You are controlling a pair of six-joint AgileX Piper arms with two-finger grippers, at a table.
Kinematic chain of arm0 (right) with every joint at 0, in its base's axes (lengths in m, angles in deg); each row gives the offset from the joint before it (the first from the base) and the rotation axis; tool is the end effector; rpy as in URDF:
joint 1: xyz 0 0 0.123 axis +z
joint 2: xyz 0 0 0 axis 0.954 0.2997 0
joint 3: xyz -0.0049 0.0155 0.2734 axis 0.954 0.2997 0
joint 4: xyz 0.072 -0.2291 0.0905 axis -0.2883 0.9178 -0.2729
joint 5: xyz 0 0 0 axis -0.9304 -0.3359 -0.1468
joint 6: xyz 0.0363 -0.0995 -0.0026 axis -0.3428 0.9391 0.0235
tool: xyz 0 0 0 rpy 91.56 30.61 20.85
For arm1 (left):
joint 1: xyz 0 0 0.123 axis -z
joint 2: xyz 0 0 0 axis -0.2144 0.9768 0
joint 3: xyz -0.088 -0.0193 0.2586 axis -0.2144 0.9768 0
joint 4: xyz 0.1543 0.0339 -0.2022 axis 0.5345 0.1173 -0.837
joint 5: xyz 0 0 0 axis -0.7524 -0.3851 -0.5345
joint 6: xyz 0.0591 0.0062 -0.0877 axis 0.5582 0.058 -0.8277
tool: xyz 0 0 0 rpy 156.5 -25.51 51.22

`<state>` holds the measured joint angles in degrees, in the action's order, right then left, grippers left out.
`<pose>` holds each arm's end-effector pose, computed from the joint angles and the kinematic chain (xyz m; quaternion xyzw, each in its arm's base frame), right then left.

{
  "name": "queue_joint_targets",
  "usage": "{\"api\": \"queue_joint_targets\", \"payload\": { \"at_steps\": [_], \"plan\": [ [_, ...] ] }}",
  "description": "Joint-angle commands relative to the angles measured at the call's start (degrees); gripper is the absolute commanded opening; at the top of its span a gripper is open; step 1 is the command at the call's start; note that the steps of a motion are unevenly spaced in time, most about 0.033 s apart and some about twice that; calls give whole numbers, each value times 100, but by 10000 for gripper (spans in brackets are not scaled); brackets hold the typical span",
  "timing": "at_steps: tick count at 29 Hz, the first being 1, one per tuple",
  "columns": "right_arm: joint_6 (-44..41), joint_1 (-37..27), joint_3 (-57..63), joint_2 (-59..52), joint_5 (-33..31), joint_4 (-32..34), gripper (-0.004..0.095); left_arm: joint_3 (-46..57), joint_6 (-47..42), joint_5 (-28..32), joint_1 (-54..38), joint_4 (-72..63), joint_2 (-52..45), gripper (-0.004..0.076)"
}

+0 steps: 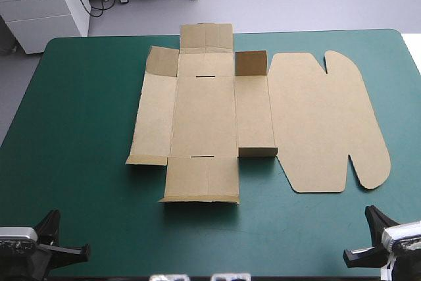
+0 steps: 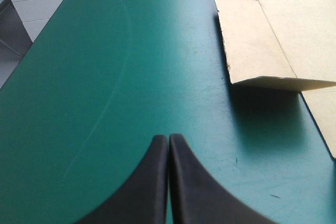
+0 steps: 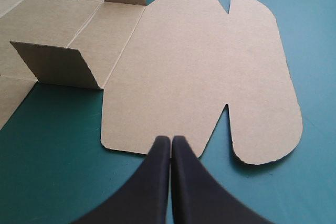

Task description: Fold the box

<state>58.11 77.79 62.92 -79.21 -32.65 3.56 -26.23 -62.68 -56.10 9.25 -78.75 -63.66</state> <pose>0.0333 0.0104 0.2801 -0.0842 0.8033 0.0355 0.5886 0.0308 0.0000 0.2795 0.0144 0.8157 0.0319 0.5774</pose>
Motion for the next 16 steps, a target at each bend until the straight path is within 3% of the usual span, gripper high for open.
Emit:
{"api": "queue_joint_targets", "payload": {
  "at_steps": [1,16],
  "plan": [
    [40,15,-191,150,406,45,5,-125,-45,426,18,-18,-39,-8],
    [64,15,-204,150,372,46,0,-125,-55,426,18,-18,-39,-8]
  ]
}}
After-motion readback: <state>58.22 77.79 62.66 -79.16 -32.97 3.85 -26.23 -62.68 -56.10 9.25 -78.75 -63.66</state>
